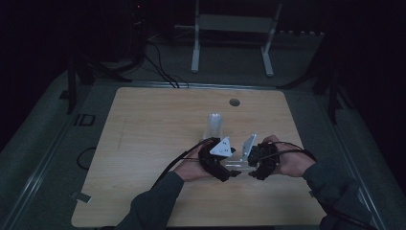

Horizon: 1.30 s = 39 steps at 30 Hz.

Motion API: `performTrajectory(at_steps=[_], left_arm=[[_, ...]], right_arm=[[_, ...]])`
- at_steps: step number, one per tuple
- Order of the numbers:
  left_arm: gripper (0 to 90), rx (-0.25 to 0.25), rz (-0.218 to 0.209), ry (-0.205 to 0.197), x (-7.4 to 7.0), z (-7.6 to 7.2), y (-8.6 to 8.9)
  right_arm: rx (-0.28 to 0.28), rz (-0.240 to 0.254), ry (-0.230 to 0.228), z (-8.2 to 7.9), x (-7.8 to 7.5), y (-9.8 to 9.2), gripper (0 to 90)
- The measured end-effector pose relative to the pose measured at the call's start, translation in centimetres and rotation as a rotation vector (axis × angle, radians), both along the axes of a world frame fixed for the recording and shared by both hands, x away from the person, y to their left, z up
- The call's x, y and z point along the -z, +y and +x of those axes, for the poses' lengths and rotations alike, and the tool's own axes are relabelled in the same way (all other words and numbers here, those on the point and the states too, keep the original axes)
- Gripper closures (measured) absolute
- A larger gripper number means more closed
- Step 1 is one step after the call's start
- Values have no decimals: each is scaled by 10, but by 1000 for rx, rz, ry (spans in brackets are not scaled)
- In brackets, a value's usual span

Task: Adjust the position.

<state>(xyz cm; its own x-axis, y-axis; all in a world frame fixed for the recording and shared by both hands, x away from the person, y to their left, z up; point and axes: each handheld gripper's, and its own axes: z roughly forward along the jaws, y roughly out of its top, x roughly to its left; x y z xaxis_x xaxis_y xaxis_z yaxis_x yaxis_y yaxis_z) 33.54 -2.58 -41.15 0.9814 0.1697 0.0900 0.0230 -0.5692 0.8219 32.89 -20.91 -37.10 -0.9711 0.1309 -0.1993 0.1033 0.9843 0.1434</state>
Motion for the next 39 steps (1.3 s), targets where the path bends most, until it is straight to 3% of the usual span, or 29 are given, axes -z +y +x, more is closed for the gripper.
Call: performTrajectory(at_steps=[21,39], left_arm=[[274,-52,-27,-19,-2,3,2],[275,-108,-46,-9,1,6,3]], right_arm=[[150,29,-9,7,18,-26,415],[265,115,-59,9,26,-39,416]])
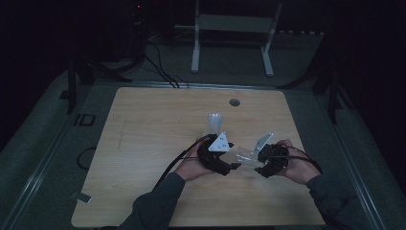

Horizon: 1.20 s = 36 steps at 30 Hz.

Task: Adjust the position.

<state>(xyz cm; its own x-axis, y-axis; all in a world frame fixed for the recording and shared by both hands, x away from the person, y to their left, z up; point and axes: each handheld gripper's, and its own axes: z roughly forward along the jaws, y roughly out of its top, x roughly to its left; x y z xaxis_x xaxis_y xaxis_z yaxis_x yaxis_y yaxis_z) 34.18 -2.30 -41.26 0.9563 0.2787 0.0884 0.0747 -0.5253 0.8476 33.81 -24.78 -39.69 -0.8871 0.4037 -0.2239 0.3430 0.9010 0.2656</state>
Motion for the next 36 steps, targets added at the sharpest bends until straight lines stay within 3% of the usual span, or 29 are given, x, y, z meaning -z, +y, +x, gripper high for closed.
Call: performTrajectory(at_steps=[20,36], left_arm=[[276,-27,-21,-4,0,2,2],[275,-53,-46,-3,-1,4,5]], right_arm=[[82,119,-59,-5,5,-8,417],[166,247,-145,-8,7,-19,417]])
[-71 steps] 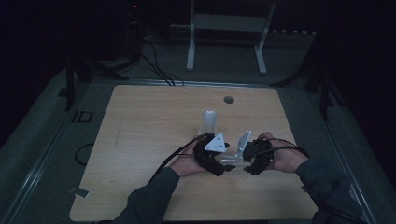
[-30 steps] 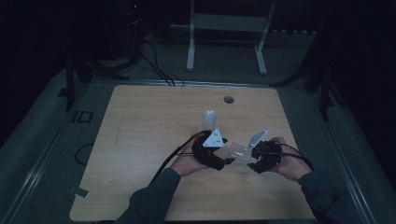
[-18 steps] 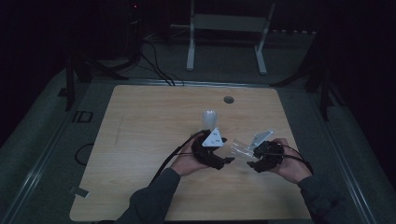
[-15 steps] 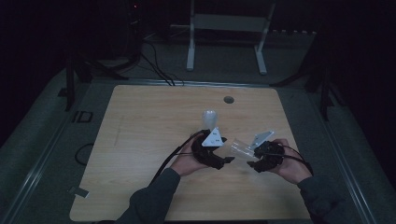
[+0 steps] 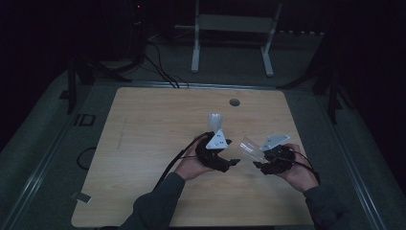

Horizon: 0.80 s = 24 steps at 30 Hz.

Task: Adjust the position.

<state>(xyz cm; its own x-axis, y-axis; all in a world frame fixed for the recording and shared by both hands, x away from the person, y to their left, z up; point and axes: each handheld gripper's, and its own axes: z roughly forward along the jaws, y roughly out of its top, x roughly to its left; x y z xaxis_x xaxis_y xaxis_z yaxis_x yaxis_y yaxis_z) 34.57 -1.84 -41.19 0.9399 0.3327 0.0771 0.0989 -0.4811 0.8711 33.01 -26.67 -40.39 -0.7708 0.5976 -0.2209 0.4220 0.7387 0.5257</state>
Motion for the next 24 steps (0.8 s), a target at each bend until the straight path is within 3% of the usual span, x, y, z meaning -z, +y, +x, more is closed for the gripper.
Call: performTrajectory(at_steps=[24], left_arm=[[275,-21,-15,4,2,0,0]], right_arm=[[80,130,-84,-11,8,-3,417]])
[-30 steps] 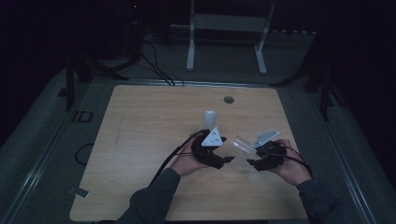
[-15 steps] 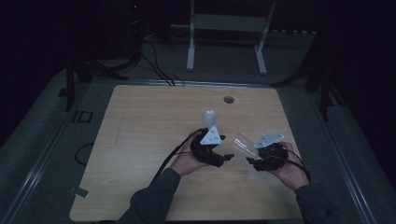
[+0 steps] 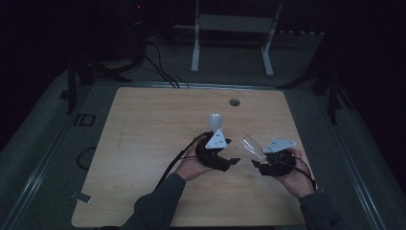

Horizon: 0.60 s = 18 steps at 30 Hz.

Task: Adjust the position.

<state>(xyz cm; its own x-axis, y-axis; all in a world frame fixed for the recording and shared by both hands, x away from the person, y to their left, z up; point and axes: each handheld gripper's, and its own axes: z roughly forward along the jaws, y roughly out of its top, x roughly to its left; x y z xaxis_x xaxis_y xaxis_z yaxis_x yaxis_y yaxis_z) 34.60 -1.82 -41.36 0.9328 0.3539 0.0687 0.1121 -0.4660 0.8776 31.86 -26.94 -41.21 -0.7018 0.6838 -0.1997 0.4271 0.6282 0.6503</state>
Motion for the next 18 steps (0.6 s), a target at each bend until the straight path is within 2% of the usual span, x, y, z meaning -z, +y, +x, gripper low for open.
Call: performTrajectory(at_steps=[9,18], left_arm=[[275,-9,-8,-9,-1,-1,0],[275,-21,-19,-3,2,-1,-1]], right_arm=[[42,62,-32,-1,3,-2,417],[73,93,-53,-3,4,-5,417]])
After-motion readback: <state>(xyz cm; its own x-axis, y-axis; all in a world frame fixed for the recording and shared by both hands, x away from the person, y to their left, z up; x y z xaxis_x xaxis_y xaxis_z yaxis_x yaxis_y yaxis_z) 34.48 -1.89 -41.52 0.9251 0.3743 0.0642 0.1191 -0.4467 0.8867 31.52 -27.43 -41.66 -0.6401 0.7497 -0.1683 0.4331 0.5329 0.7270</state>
